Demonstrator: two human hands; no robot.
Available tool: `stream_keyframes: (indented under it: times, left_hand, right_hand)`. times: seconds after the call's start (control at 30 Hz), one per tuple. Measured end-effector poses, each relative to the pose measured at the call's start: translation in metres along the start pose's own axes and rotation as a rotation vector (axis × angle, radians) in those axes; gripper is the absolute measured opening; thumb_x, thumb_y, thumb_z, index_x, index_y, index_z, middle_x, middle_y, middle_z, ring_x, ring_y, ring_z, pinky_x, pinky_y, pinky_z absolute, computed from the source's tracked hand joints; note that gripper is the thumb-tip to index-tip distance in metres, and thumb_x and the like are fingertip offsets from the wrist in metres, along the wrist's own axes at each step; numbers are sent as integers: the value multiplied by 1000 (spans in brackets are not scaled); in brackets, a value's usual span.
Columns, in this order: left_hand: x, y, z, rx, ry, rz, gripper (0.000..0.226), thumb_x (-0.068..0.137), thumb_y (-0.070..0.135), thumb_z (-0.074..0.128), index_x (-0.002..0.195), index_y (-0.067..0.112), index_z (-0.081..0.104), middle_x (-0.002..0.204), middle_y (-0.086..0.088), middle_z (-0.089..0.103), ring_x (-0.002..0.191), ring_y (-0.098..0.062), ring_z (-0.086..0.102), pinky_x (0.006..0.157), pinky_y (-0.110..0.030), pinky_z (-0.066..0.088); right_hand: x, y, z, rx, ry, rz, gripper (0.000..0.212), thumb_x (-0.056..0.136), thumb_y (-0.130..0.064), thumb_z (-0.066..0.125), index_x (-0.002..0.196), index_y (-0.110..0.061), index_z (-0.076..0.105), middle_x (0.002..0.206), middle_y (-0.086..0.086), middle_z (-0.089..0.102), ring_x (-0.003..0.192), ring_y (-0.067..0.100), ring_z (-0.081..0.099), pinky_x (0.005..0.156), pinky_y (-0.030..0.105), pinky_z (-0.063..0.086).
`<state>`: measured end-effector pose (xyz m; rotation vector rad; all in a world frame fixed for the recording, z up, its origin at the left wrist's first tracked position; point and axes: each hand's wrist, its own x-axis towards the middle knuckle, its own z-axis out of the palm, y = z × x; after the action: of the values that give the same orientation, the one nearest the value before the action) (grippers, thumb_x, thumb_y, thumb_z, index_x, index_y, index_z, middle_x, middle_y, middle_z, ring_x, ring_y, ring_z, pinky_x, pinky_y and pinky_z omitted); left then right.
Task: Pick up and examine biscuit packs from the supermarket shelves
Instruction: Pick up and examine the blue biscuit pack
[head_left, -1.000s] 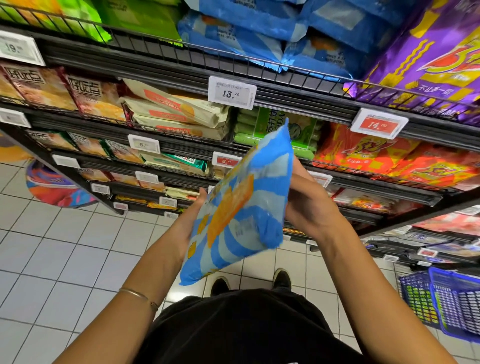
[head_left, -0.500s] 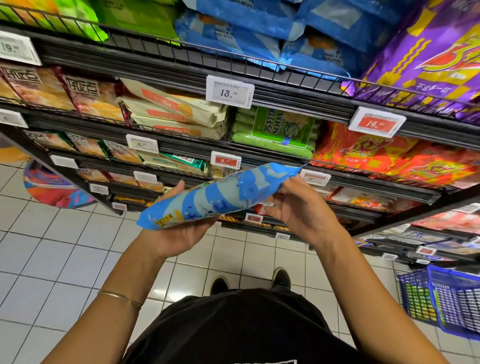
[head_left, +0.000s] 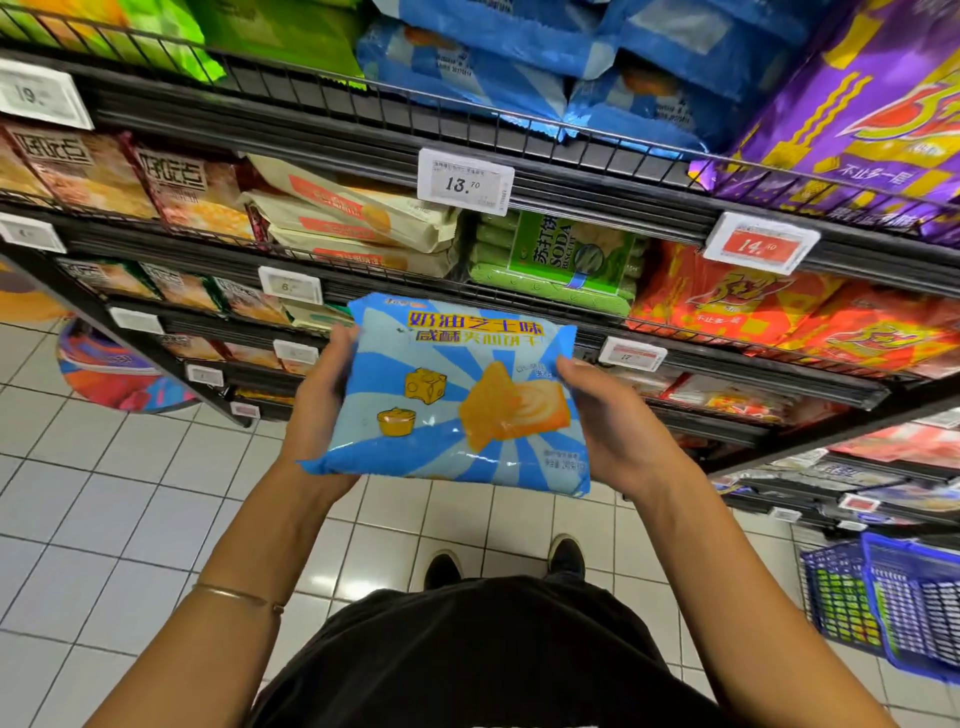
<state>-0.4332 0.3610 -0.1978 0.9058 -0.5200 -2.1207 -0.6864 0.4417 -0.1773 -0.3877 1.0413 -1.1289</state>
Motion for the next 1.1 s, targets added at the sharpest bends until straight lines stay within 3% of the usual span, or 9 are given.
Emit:
stream_keyframes:
  times: [0.13,0.27,0.4,0.5,0.6,0.7,0.8,0.9,1.1]
  left_hand:
    - [-2,-2,16,41,68,70,52,110,44,37,104,20,83,112,-4,79,103,-20,76,80,-34,64]
    - [-3,-12,23,18,51,81,67,112,20,28,80,23,85,87,4,81,80,-12,78,66,-27,63]
    - [-4,-16,31,6,-19,5,64,112,44,26,97,26,86,106,-1,81,96,-19,78,75,-33,63]
    - [-5,-19,31,-50,27,-4,54,109,47,34,112,22,82,95,-5,82,86,-18,80,65,-31,63]
    - [-4,-20,33,44,-31,-23,51,103,54,41,101,29,85,111,-1,80,101,-20,78,75,-35,63]
    - [-9,-20,37,111,-69,-36,45,96,54,48,107,29,84,119,-5,78,109,-24,75,80,-38,63]
    - [-12,-25,43,196,-57,-7,53,97,48,48,134,17,69,137,-16,68,127,-35,65,101,-51,57]
    - [-9,-28,50,304,-21,20,65,95,44,46,148,7,52,144,-21,62,134,-40,58,111,-55,48]
    - [-7,-32,55,419,-43,97,46,102,46,56,137,17,61,131,-9,71,120,-28,68,101,-49,55]
  right_hand:
    - [5,3,3,27,40,65,31,90,-22,63,113,-10,79,123,19,73,103,33,75,90,44,62]
    - [7,10,3,104,67,120,47,89,-17,59,134,-5,66,139,21,64,114,37,68,100,48,56]
    - [10,19,-2,126,89,176,50,98,-15,51,147,-4,54,145,22,59,133,42,55,113,55,43]
    - [12,23,-10,73,94,182,48,101,-13,50,147,-1,52,145,23,58,140,46,49,116,59,40]
    - [15,28,-14,-29,140,156,45,101,-7,53,145,3,52,144,24,59,139,46,49,111,62,44]
    - [14,32,-13,-65,174,169,37,99,-13,60,134,-1,59,133,17,69,117,37,67,90,48,59]
    - [15,37,-13,-104,198,158,27,96,-23,69,121,-17,61,107,5,76,90,21,74,75,39,63]
    - [14,40,-9,-161,181,154,29,98,-32,68,125,-23,63,104,-1,77,91,16,74,78,38,58]
    - [9,39,2,-174,203,85,48,87,-58,69,126,-30,65,106,-10,76,110,16,66,84,35,56]
